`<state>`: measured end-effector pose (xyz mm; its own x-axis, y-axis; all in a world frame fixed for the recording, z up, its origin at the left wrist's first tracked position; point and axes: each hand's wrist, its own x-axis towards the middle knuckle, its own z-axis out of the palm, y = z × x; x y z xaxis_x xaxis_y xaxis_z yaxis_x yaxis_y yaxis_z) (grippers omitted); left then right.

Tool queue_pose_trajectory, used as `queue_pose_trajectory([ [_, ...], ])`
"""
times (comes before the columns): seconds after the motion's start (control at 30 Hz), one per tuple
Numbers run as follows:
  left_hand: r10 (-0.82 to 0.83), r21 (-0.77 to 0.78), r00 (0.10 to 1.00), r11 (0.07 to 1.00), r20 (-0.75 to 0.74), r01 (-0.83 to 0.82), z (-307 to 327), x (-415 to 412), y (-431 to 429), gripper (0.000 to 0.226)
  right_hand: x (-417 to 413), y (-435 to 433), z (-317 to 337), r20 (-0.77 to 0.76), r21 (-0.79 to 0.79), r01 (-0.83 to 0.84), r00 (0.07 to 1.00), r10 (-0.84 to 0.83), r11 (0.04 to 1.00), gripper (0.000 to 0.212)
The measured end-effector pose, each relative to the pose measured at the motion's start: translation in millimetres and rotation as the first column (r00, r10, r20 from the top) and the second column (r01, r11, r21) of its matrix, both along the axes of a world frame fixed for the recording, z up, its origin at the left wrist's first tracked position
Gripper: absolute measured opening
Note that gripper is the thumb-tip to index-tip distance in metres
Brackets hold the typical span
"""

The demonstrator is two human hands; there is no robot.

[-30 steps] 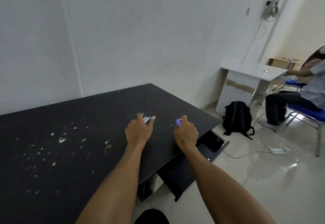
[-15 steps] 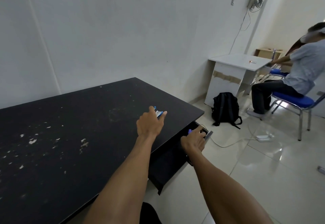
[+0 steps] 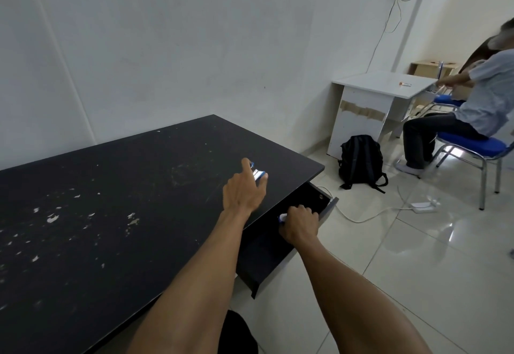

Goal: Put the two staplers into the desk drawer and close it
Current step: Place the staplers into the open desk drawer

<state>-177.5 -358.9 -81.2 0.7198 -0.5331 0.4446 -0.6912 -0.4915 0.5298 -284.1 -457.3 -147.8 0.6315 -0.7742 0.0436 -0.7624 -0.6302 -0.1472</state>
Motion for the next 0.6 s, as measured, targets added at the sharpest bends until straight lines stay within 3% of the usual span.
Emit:
queue_pose_trajectory([
  [0.13, -0.219, -0.005, 0.975, 0.976, -0.039, 0.219, 0, -10, 0, 0.032, -6, -6, 3, 0.229, -0.020, 0.097, 0.969, -0.090, 0.995, 0.025],
  [0.23, -0.326, 0.150, 0.945, 0.935, 0.000, 0.322, -8, -25, 2, 0.035, -16, -8, 7, 0.513, 0.160, 0.355, 0.767, -0.385, 0.921, 0.030],
  [0.33, -0.394, 0.347, 0.901, 0.883, 0.183, 0.316, -14, -43, 2, 0.039, -25, -14, 9, 0.590, 0.407, 0.393, 0.577, -0.566, 0.825, 0.034],
  [0.43, -0.504, 0.512, 0.836, 0.788, 0.217, 0.342, -27, -64, 0, 0.040, -29, -16, 7, 0.599, 0.446, 0.380, 0.545, -0.586, 0.810, 0.036],
  [0.6, -0.257, 0.645, 0.966, 0.736, -0.014, 0.205, -60, -74, 10, 0.034, -34, -14, -2, 0.555, 0.487, 0.345, 0.587, -0.589, 0.802, 0.036],
])
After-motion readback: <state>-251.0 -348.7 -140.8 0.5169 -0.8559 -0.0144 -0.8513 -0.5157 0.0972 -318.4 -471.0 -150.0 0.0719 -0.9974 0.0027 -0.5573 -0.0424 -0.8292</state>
